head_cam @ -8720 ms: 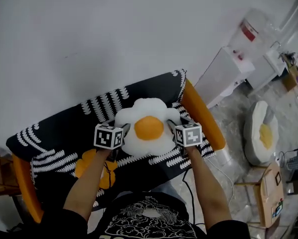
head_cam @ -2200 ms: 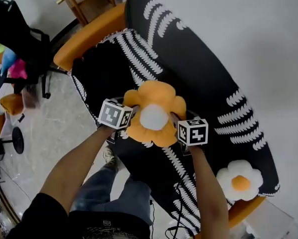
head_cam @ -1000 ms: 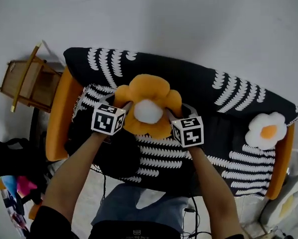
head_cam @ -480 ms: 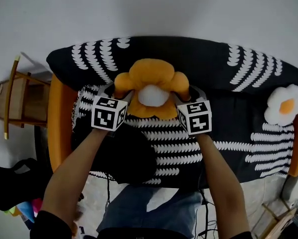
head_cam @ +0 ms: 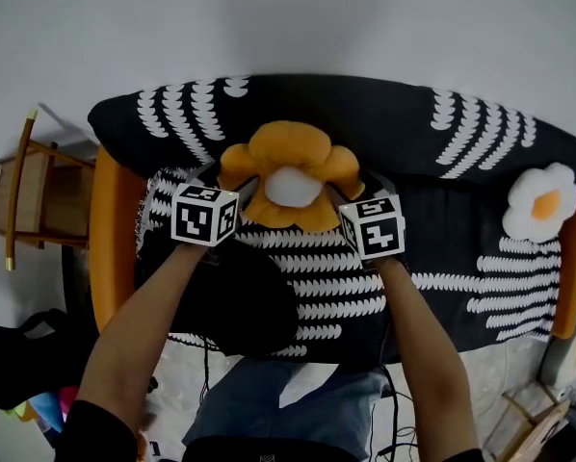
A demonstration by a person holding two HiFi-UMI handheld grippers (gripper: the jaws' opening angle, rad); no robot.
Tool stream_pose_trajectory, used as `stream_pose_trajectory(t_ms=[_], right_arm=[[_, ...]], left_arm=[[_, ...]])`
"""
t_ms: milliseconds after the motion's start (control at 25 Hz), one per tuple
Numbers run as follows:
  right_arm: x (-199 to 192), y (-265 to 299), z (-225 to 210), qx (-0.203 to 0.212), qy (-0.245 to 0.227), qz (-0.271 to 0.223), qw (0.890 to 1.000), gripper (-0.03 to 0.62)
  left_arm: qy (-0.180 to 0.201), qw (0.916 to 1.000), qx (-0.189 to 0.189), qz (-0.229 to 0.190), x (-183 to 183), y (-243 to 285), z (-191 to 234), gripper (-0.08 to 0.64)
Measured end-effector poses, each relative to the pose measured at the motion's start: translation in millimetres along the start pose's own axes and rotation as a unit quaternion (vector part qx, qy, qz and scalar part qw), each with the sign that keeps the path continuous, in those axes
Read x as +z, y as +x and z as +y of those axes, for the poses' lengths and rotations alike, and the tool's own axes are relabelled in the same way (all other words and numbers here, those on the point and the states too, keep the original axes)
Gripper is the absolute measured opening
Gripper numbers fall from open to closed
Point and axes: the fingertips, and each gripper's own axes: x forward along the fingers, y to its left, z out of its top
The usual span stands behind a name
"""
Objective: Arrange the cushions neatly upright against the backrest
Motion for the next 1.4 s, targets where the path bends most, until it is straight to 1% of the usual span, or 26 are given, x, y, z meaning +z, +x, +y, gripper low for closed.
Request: stream_pose_trajectory(t_ms=[160, 280, 480, 600, 760, 840, 960, 1160, 1280, 1400], right_arm=[[6, -30, 8, 0.009, -0.001, 0.001, 1.000, 0.311], [25, -52, 0, 0.009, -0.003, -0.012, 1.000, 0.309], [39, -100, 3, 0.014, 0.014, -0.016, 1.000, 0.303], [51, -132, -6, 0.010, 0.017, -0.028, 0.999, 0.275], [69, -178, -27, -0.002, 0.027, -0.051, 0.998, 0.252], [76, -201, -40, -0.009, 0.030, -0.060, 0.998, 0.220], [84, -234, -59, -0.016, 0.031, -0.074, 0.997, 0.188], [100, -292, -98, -0.027, 0.032, -0.100, 0.994, 0.158], [115, -329, -125, -0.040, 0.028, -0.125, 0.991, 0.132], [125, -361, -145, -0.046, 0.027, -0.142, 0.988, 0.109]], left_arm=[[-0.003, 1.0000, 0.004, 0.003, 6, -23, -10, 0.351], [-0.003, 0.9998, 0.004, -0.017, 30, -36, -23, 0.350], [-0.003, 0.9995, -0.005, -0.031, 55, -72, -50, 0.350], [-0.003, 0.9988, -0.009, -0.048, 77, -89, -70, 0.348], [0.004, 0.9973, -0.013, -0.072, 112, -111, -99, 0.345], [0.004, 0.9961, -0.017, -0.086, 128, -120, -117, 0.339], [0.006, 0.9946, -0.025, -0.100, 149, -131, -148, 0.331], [0.005, 0.9903, -0.042, -0.132, 188, -154, -203, 0.299], [0.014, 0.9865, -0.047, -0.156, 217, -165, -234, 0.258], [0.038, 0.9828, -0.042, -0.176, 241, -181, -260, 0.198]])
